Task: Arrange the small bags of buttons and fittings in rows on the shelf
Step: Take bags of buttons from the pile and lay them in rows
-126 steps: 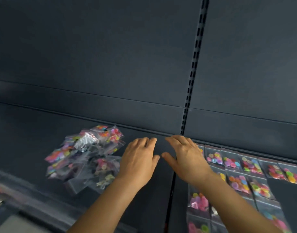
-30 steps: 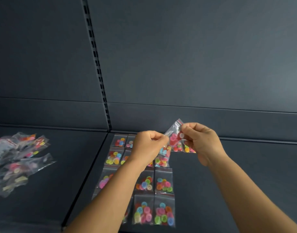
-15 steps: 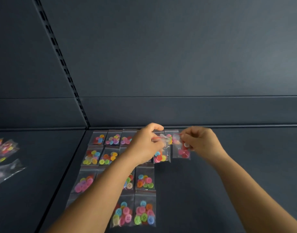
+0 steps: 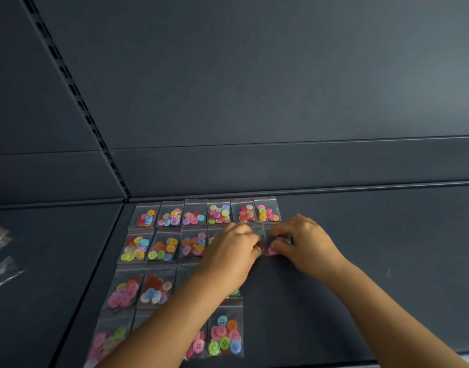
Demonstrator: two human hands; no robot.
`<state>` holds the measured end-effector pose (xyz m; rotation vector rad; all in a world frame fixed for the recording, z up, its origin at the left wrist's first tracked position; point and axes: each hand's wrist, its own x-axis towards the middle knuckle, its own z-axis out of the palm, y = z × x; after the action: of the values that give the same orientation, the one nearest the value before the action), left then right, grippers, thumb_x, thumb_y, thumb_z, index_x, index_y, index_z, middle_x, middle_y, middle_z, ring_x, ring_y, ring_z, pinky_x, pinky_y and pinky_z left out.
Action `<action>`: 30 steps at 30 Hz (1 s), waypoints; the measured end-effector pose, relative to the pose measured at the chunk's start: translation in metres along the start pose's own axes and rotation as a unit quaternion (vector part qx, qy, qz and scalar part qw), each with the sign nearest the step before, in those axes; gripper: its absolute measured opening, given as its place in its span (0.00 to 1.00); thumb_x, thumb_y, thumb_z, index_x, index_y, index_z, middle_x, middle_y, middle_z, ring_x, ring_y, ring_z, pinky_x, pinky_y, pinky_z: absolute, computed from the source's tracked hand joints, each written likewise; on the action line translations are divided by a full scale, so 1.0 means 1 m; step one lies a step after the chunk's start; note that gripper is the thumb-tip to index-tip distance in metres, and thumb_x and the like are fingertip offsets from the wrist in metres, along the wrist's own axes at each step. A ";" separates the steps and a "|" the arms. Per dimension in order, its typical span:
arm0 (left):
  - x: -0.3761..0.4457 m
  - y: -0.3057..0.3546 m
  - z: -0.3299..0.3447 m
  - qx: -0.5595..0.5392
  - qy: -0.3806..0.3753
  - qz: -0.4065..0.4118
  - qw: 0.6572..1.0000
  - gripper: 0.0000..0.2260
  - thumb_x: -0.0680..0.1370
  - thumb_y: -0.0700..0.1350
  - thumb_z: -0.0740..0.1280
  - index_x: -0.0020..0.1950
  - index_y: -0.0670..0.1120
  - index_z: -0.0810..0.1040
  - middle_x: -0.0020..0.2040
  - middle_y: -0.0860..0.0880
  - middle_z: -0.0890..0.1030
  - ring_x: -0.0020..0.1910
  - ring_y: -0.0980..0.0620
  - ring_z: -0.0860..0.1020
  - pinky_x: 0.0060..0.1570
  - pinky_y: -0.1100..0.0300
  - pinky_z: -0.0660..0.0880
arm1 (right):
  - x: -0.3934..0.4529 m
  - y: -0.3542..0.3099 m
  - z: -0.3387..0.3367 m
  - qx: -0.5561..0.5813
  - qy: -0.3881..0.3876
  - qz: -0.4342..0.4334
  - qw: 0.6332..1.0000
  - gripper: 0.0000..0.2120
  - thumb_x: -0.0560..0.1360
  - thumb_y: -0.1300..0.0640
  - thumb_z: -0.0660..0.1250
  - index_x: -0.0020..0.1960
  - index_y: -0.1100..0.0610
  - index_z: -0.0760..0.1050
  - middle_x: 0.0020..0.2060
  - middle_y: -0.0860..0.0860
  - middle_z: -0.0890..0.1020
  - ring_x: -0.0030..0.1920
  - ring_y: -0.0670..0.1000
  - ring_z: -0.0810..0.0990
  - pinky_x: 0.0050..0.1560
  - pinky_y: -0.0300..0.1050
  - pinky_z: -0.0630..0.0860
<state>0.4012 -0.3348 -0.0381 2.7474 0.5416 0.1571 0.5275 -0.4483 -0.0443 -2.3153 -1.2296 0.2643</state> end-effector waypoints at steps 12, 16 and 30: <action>-0.001 0.002 0.008 0.051 0.018 -0.005 0.999 0.15 0.81 0.48 0.60 0.64 0.44 0.77 0.62 0.49 0.76 0.61 0.49 0.71 0.60 0.53 0.70 | -0.007 -0.008 0.003 -0.032 0.012 -0.012 0.999 0.08 0.75 0.54 0.67 0.53 0.53 0.80 0.56 0.47 0.77 0.57 0.50 0.70 0.52 0.40 0.69; -0.001 0.004 0.010 0.064 0.022 -0.021 0.997 0.14 0.80 0.47 0.61 0.64 0.45 0.76 0.61 0.49 0.76 0.61 0.49 0.70 0.60 0.54 0.70 | -0.006 -0.009 0.004 -0.042 0.008 -0.006 0.999 0.09 0.76 0.53 0.65 0.54 0.52 0.80 0.57 0.47 0.76 0.58 0.50 0.69 0.50 0.39 0.68; -0.032 -0.007 -0.026 0.085 0.097 -0.109 0.986 0.23 0.81 0.52 0.58 0.75 0.47 0.62 0.73 0.50 0.67 0.71 0.50 0.64 0.69 0.56 0.62 | -0.002 -0.047 0.003 -0.080 -0.004 -0.093 0.992 0.21 0.77 0.51 0.64 0.69 0.52 0.70 0.66 0.49 0.73 0.67 0.53 0.67 0.65 0.42 0.65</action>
<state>0.3647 -0.3328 -0.0177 2.8274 0.9445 0.3409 0.4914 -0.4276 -0.0227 -2.3109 -1.5096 0.1141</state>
